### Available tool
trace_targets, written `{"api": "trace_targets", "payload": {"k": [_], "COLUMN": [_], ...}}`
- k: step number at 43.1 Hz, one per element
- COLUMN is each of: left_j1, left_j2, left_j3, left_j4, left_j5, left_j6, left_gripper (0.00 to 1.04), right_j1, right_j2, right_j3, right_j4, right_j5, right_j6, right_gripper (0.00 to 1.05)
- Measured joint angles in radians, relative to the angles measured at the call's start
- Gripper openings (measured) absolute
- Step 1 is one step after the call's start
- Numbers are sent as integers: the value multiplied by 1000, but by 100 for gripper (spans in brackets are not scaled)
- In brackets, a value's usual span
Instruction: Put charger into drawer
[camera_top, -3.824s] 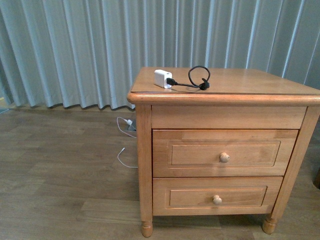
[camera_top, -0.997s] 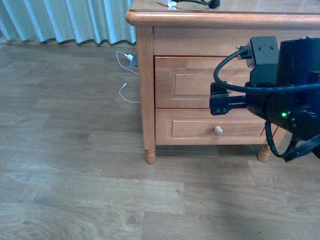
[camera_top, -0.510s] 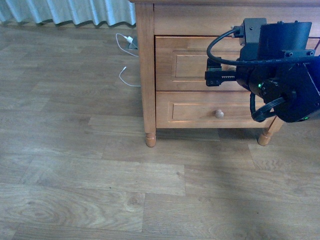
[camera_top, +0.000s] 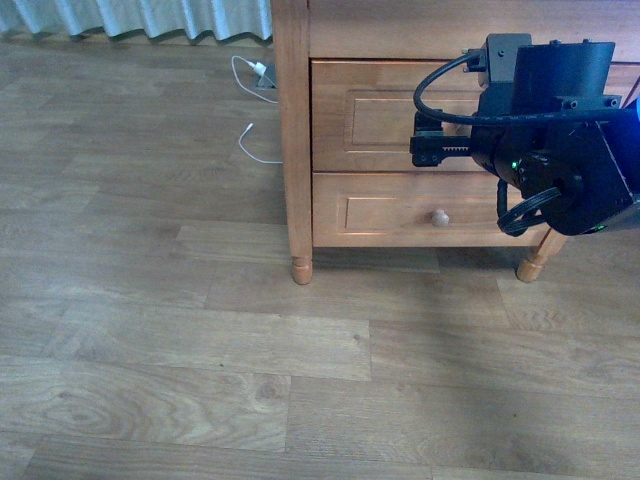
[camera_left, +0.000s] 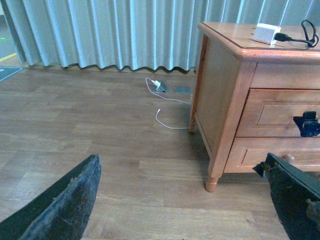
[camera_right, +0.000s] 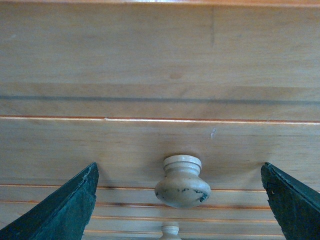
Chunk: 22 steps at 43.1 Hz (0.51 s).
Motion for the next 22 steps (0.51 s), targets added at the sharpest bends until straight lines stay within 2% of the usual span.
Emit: {"api": "trace_targets", "payload": {"k": [4,13,17,22], "left_j1": [0,0,0,0], "left_j2": [0,0,0,0], "left_j3": [0,0,0,0], "left_j4": [0,0,0,0], "left_j5": [0,0,0,0], "left_j6": [0,0,0,0], "left_gripper": [99,99,99,99], "right_j1": [0,0,0,1], "right_j2": [2,5,5,5], "right_j3": [3,5,5,2], "right_j4": [0,0,0,1], "right_j5": [12,16,19,19], "right_j6": [0,0,0,1], "right_gripper": [89,49,34,24]}}
